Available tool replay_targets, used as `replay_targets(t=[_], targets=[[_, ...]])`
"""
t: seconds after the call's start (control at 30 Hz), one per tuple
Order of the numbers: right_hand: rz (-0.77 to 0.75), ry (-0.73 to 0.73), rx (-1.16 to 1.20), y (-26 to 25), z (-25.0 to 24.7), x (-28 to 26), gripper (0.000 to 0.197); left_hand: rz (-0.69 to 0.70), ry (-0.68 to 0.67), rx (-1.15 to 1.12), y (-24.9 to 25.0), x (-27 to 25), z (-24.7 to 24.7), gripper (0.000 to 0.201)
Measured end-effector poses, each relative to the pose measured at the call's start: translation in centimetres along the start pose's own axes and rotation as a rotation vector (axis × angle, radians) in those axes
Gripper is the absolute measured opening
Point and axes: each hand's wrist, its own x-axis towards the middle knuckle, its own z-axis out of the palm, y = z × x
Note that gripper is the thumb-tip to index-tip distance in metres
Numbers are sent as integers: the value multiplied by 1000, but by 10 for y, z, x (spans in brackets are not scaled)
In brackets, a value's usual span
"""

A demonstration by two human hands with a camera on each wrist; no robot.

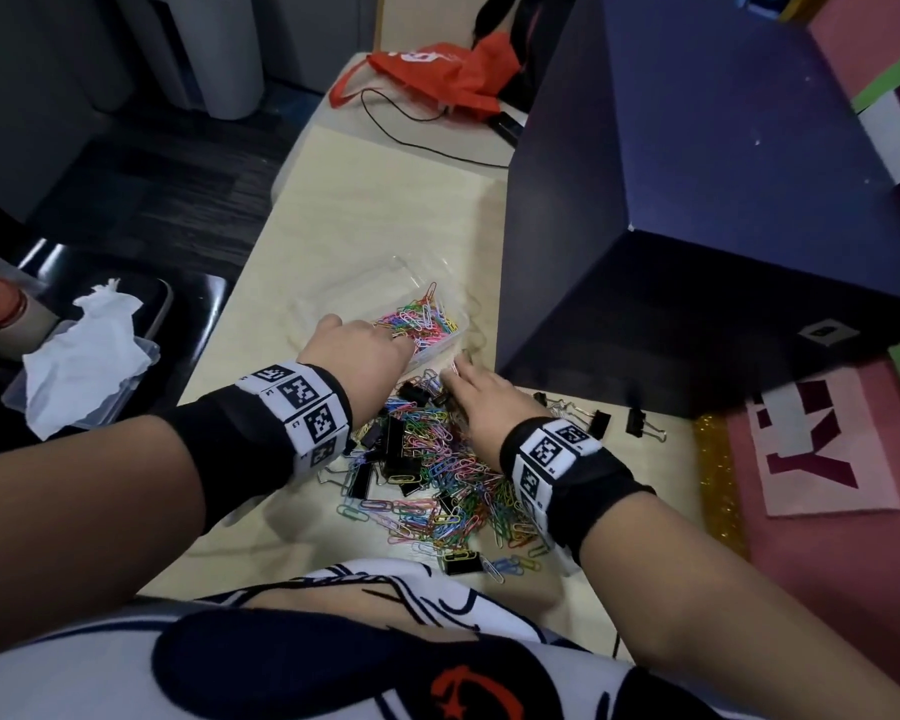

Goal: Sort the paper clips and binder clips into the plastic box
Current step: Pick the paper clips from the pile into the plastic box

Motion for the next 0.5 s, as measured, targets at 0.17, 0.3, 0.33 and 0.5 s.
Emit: replay_targets(t=[0.17,0.3,0.33,0.5], targets=[[48,-16,69,7,15,-34,89,22,6,-17,1,5,-2,29],[82,-12,97,8,23,-51,80,33,-7,-23,5,12,-6,33],[95,7,106,7,24,-52,74,33,-11,-24,6,13,-7,33],[165,171,205,10,21,-50,56,30,28,-1,9,11,-4,33]])
